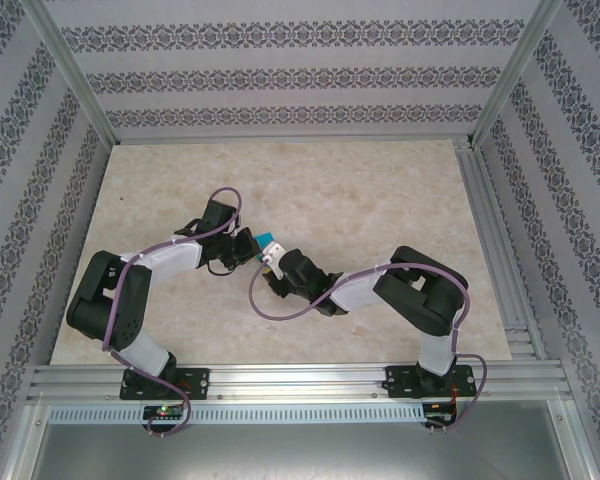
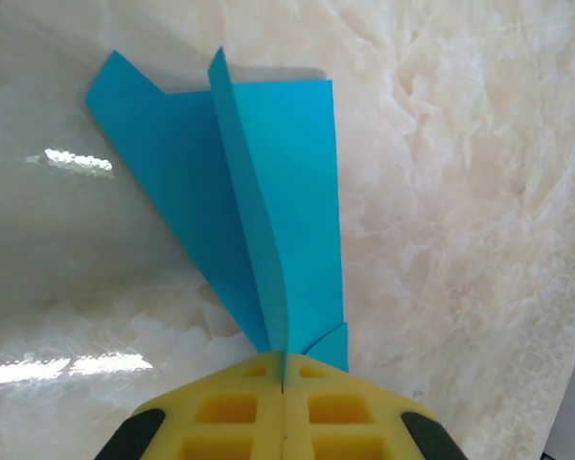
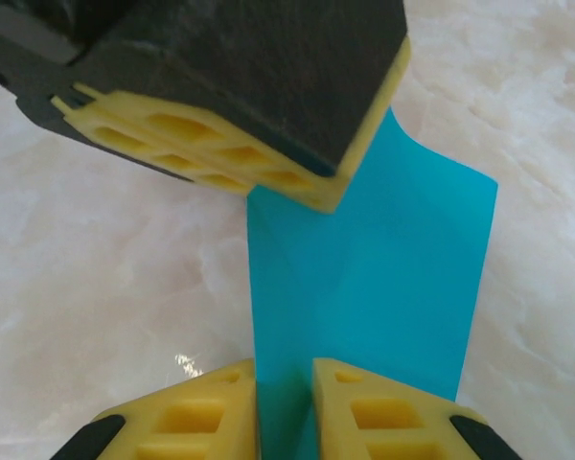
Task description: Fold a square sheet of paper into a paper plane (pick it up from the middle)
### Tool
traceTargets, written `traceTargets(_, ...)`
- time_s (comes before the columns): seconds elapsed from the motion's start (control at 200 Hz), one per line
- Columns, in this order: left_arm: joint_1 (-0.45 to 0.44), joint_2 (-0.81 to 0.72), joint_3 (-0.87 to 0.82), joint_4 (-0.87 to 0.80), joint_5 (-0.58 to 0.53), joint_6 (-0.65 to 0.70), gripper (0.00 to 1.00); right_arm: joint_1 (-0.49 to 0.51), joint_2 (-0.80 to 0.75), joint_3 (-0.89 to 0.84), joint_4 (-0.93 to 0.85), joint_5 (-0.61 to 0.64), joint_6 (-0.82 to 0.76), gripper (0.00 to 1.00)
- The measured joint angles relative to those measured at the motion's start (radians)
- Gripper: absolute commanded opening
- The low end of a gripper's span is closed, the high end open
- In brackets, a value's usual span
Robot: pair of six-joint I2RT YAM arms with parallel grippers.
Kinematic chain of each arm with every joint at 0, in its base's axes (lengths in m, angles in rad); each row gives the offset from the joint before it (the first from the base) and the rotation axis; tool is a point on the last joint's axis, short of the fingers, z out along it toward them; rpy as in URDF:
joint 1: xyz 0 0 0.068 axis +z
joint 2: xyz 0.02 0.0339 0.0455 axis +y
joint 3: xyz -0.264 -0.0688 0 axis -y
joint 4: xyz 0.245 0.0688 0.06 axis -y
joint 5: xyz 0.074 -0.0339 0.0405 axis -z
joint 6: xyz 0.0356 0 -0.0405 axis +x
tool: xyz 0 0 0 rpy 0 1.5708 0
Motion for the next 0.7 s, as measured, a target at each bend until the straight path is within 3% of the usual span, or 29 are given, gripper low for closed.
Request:
traceTargets(0.26, 0.0, -0.014, 0.0, 0.0, 0.004, 0.0, 0.08, 0.0, 0.03, 0.019, 0.008, 0.001, -0.007, 0.21)
traceTargets(0.37, 0.0, -0.015, 0.0, 0.0, 0.003, 0.0, 0.1, -0.001, 0.031, 0.019, 0.015, 0.002, -0.005, 0.14)
traceTargets(0.535, 0.007, -0.018, 0.0, -0.006, 0.003, 0.001, 0.29, -0.019, 0.031, 0.019, 0.016, -0.009, 0.008, 0.04)
traceTargets(0.699, 0.035, -0.051, 0.0, -0.031, -0.013, 0.013, 0.5, -0.06, 0.027, 0.018, 0.016, -0.081, 0.075, 0.02)
